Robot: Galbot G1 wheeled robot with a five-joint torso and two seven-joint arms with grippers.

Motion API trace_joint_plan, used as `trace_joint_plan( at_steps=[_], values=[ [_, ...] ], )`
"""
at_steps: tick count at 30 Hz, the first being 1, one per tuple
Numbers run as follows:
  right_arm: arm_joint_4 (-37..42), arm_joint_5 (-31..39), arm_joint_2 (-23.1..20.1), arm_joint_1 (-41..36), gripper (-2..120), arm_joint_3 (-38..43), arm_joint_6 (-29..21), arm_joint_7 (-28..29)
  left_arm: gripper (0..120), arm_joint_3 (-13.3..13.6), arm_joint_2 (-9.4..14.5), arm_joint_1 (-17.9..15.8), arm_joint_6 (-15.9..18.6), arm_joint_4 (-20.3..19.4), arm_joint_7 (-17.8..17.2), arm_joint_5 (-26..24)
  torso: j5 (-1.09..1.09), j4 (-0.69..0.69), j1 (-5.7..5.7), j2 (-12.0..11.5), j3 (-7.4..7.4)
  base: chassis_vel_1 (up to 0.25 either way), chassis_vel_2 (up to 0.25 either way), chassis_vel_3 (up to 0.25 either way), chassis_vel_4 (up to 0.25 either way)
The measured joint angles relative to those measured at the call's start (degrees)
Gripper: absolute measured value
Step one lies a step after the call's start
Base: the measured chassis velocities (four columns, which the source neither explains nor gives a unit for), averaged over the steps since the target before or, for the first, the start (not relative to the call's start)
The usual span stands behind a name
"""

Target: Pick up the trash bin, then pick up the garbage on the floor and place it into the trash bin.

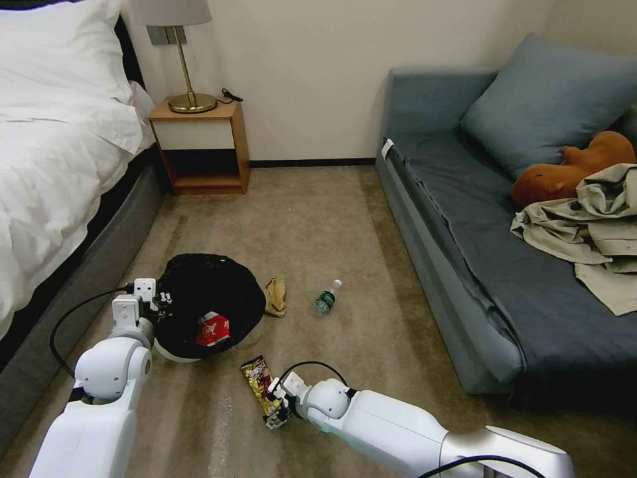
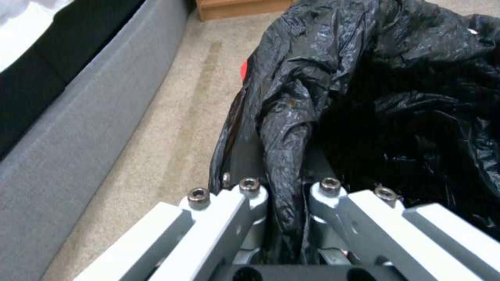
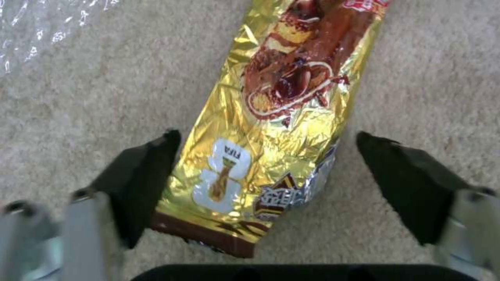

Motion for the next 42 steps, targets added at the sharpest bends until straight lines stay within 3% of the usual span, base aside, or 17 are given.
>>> trace_joint_plan(
  at_steps=[10,12,16,19,21,22,36,42],
  values=[
    [-1.1,-0.4,-0.1,-0.2,49,0.4,0.0,-0.9,4,-0.4,0.3,0.1,-0.3,0.0,0.1,-0.2,0.0,0.0,0.0,0.0,0.0,0.0,0.0,0.0,0.0],
    [-1.2,-0.5,-0.2,-0.1,37,0.5,0.0,-0.9,4,-0.4,0.3,0.1,-0.3,0.0,0.2,-0.3,0.0,0.0,0.0,0.0,0.0,0.0,0.0,0.0,0.0],
    [-1.2,-0.5,-0.3,-0.1,31,0.7,0.1,-1.0,4,-0.4,0.2,0.2,-0.3,0.0,0.2,-0.3,0.0,0.0,0.0,0.0,0.0,0.0,0.0,0.0,0.0],
    [-0.7,-0.4,-0.8,-0.1,10,1.1,0.1,-1.0,4,-0.2,0.2,0.1,-0.5,0.1,0.2,-0.3,0.0,0.0,0.0,0.0,0.0,0.0,0.0,0.0,0.0],
    [-0.4,-0.4,-1.0,0.0,7,1.2,0.0,-1.0,4,-0.1,0.2,0.1,-0.5,0.2,0.3,-0.3,0.0,0.0,0.0,0.0,0.01,0.0,0.0,0.0,0.0],
    [-0.2,-0.3,-1.1,0.0,1,1.3,0.0,-1.0,4,-0.1,0.2,0.1,-0.6,0.3,0.3,-0.3,0.0,0.0,0.0,0.0,0.01,0.0,0.0,0.0,0.0],
    [3.3,-0.3,-3.5,0.7,0,3.4,-0.2,-1.1,4,-0.5,1.7,-0.4,-1.5,2.4,0.9,-1.0,0.0,0.0,0.0,0.0,0.01,0.0,0.0,0.0,0.0],
    [5.9,-0.5,-6.7,1.7,0,4.9,-0.3,-1.6,4,-0.4,1.9,-0.8,-1.7,3.4,1.0,-1.2,0.01,0.0,0.0,0.0,0.01,0.0,0.0,0.0,0.0]
  ],
)
